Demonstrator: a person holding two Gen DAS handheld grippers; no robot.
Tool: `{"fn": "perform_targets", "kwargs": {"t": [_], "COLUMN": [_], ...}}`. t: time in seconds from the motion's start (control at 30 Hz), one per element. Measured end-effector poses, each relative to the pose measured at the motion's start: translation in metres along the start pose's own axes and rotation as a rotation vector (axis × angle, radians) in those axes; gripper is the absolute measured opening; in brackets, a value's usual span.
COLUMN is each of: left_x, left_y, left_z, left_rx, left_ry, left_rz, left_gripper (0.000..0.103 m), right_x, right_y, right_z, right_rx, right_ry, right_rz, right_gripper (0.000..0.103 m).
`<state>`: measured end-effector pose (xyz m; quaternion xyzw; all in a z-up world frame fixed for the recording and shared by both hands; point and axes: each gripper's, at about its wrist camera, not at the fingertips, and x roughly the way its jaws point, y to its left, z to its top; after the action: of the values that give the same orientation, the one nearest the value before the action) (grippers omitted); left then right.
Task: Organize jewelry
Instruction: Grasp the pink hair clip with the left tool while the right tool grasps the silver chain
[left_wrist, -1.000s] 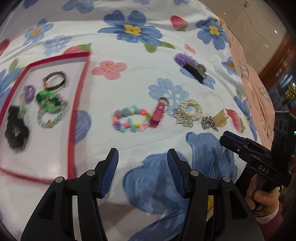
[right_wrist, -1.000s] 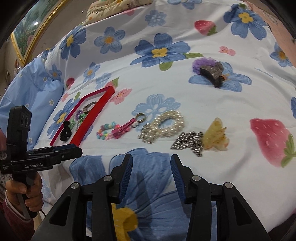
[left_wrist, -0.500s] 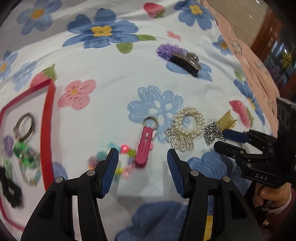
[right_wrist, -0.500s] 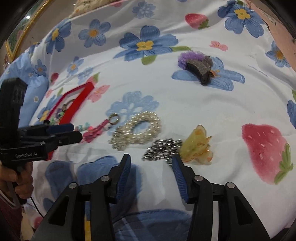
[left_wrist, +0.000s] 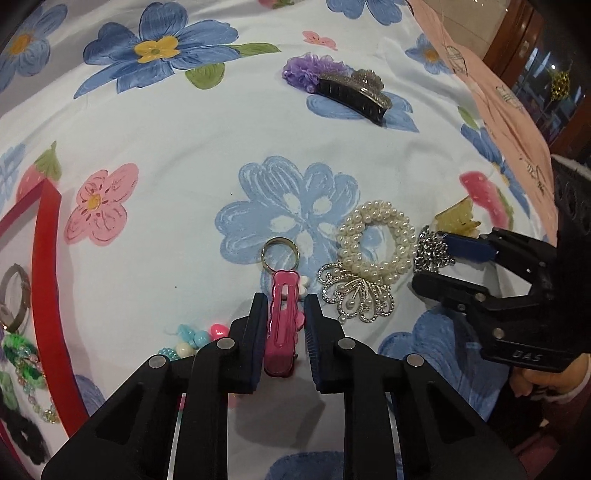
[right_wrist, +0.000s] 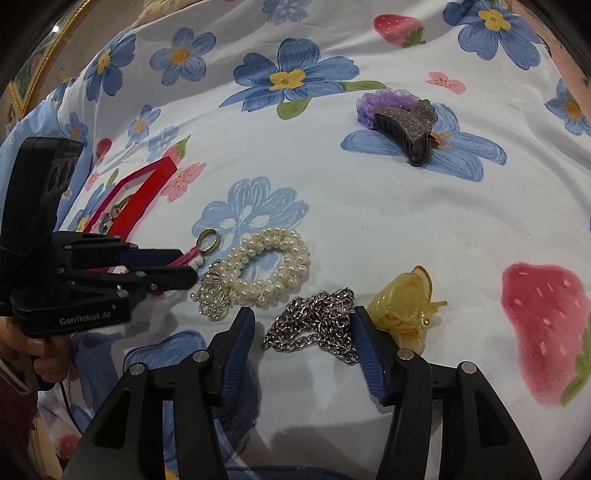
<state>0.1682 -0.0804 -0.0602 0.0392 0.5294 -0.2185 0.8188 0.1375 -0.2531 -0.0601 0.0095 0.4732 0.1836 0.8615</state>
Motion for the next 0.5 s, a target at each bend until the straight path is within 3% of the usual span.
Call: {"fn": "perform_targets", "kwargs": {"t": [0.1, 0.13, 0.17, 0.5], "left_x": [-0.002, -0.003, -0.005, -0.047], "left_y": [-0.001, -0.001, -0.001, 0.007], "left_z": [-0.003, -0.003, -0.004, -0.024], "left_rx": [-0.01, -0.015, -0.023, -0.14], "left_ry": [-0.01, -0.013, -0.019, -0.12], "left_rz": [-0.005, -0.009, -0.016, -0.058], "left_gripper": [0.018, 0.018, 0.018, 0.018], "right_x": [0.0, 0.0, -0.001, -0.025], "right_y": [0.001, -0.001, -0.004, 0.005], "right_z": [-0.001, -0.001, 0.0, -0.001], "right_rx": [-0.023, -0.014, 0.0, 0.014], "right_ry": [-0.005, -0.006, -0.007, -0.07], "right_rz": [-0.051, -0.048, -0.037, 0.026], "right_gripper": [0.037, 0.022, 0.016, 0.012]}}
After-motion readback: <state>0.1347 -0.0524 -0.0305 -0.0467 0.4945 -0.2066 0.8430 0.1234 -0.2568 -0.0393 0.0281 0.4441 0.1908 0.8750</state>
